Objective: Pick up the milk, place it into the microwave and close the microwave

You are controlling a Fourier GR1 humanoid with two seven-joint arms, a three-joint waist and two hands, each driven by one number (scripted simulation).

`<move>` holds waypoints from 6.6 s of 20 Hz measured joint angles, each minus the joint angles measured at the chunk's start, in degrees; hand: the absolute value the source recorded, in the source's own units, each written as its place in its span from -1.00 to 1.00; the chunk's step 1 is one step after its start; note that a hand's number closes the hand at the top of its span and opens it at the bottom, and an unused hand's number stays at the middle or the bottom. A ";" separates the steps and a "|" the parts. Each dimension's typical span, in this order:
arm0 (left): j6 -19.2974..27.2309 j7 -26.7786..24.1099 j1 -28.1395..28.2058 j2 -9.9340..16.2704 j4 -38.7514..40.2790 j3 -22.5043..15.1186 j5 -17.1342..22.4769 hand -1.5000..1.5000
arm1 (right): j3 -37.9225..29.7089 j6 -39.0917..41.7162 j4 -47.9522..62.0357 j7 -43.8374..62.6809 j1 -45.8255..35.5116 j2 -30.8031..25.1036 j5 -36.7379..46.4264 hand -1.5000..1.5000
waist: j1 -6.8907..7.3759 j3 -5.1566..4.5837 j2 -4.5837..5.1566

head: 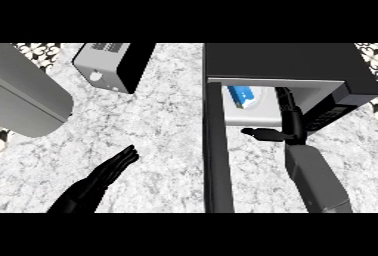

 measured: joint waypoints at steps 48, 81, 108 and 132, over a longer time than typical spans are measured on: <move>52.49 -7.06 -40.33 0.30 47.27 -52.71 11.42 1.00 | -0.89 23.96 -72.13 15.99 55.63 -14.26 -18.53 -1.00 | -7.58 -0.03 0.71; 62.86 -17.76 -64.62 -0.77 60.83 -37.88 41.62 1.00 | -1.72 35.45 -83.47 23.86 51.88 -24.86 -33.94 -1.00 | -19.72 -0.21 4.46; 60.67 -29.61 -68.66 -0.79 67.69 -36.88 51.92 1.00 | -5.29 36.29 -84.72 27.91 47.79 -30.52 -42.48 -1.00 | -22.54 0.04 5.04; 59.86 -35.48 -70.08 -0.79 70.02 -39.18 57.70 1.00 | -5.98 40.49 -84.86 30.86 45.79 -35.62 -50.15 -1.00 | -22.90 0.23 5.13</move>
